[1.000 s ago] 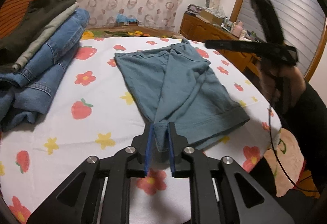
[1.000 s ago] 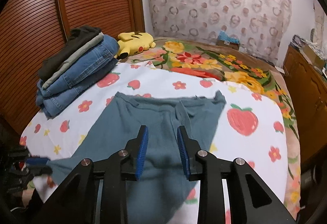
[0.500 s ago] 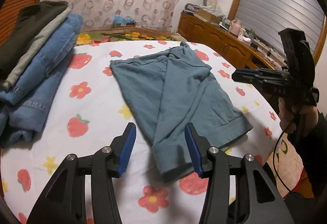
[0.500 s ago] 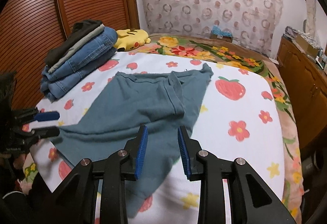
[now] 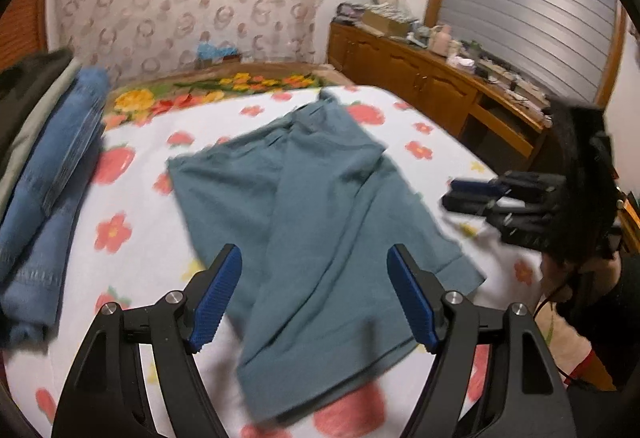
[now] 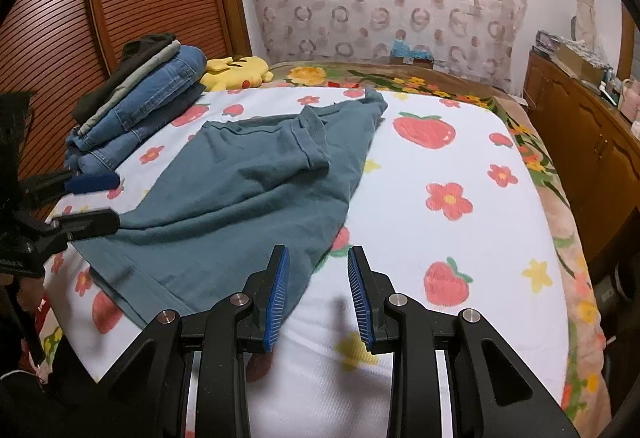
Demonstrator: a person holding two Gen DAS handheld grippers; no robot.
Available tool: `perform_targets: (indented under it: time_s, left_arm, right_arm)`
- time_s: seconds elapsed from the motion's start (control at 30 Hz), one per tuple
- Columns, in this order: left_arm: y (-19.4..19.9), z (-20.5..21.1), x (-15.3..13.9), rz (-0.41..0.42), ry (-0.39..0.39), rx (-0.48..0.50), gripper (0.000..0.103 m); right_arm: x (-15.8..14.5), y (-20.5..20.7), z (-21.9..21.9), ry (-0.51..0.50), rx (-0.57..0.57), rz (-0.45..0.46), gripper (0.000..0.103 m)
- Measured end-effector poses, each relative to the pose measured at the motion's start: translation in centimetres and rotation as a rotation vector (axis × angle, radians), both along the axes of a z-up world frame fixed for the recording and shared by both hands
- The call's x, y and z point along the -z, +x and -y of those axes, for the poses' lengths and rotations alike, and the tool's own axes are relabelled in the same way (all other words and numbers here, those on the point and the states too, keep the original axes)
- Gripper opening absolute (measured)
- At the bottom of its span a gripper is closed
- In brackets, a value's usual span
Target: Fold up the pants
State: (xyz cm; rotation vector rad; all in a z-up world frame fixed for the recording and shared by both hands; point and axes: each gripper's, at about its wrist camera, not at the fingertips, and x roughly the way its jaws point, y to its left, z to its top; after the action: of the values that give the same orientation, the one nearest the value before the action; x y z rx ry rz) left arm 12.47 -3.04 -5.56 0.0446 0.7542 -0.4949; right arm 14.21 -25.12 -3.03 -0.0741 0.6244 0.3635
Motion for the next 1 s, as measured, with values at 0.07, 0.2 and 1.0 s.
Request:
perform_targets:
  time_s: [0.07, 0.2, 1.0]
  left_arm:
    - [0.3, 1.0, -0.5, 0.016, 0.006, 0.030, 0.073]
    - [1.6, 2.8, -1.2, 0.015, 0.012, 0.072, 0.067]
    - [10.4, 10.4, 2.0, -0.101, 0.151, 0.118, 0.029]
  right_arm:
    - [0.3, 0.1, 0.1, -0.005, 0.011, 0.002, 0.035]
    - [0.7, 0.1, 0.5, 0.006, 0.013, 0.014, 0.049]
    - [1.4, -0.3, 2.1, 0.027, 0.046, 0.051, 0.055]
